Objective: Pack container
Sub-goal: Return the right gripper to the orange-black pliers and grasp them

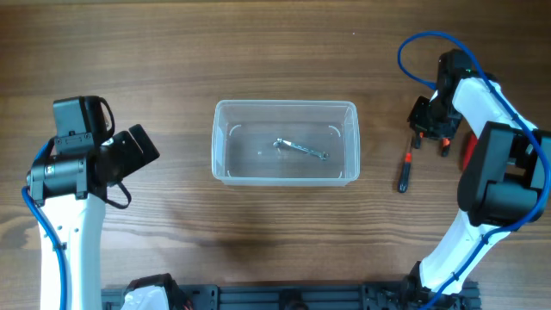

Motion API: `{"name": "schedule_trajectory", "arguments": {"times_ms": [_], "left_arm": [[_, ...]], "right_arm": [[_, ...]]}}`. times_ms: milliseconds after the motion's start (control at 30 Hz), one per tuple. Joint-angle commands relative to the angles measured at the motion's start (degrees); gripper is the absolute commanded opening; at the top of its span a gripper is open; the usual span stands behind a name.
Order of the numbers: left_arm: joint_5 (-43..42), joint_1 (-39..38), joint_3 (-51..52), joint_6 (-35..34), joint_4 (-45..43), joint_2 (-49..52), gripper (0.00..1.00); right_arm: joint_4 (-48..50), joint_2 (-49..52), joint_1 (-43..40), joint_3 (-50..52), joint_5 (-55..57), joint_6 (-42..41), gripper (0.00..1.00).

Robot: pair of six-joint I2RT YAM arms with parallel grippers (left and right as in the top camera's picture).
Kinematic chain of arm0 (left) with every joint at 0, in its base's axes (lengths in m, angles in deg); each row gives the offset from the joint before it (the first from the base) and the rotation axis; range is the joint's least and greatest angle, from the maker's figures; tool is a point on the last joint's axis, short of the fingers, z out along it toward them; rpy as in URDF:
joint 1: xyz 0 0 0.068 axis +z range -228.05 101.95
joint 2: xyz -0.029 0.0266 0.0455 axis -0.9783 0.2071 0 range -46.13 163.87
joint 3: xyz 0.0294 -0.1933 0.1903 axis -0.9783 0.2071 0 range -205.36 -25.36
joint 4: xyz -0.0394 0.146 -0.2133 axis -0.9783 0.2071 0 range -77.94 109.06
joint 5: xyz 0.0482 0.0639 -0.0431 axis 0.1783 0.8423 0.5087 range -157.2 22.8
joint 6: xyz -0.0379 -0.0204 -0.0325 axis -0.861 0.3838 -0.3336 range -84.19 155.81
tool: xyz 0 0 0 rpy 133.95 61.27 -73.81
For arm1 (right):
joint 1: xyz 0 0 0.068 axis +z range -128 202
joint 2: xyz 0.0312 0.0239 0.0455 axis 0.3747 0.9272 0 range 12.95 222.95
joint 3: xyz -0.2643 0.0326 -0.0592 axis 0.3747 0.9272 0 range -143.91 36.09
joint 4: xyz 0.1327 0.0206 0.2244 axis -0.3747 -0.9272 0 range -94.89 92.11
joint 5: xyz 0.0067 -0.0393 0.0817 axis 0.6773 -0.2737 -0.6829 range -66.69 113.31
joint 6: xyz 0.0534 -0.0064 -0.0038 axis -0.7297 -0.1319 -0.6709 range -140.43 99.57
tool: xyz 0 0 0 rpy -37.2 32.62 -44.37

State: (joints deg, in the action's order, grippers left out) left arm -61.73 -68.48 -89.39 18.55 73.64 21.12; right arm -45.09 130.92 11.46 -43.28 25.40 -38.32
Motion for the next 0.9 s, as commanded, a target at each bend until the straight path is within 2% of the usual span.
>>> {"name": "schedule_trajectory", "arguments": {"times_ms": [0,133,367,667,867], "left_arm": [[-0.96,0.42,-0.48,0.48,0.28,0.22,1.0],[-0.96,0.42,-0.48,0.5,0.76,0.22,1.0],[-0.94,0.42,-0.48,0.48,0.9,0.22,1.0],[-0.94,0.42,-0.48,0.48,0.87,0.22,1.0],[-0.94,0.42,-0.48,0.48,0.85,0.22,1.0]], "right_arm": [[0.48,2.6,0.07,0.33,-0.9,-0.13,0.09],[0.48,2.58,0.07,0.33,-0.9,-0.13,0.04],[0.96,2.58,0.07,0.33,-0.92,0.9,0.04],[-2.14,-1.36,0.61,-4.33,-1.18,9.35,0.04],[-7.54,-11.52,5.51,-12.94,-4.42,22.8,0.04]]}}
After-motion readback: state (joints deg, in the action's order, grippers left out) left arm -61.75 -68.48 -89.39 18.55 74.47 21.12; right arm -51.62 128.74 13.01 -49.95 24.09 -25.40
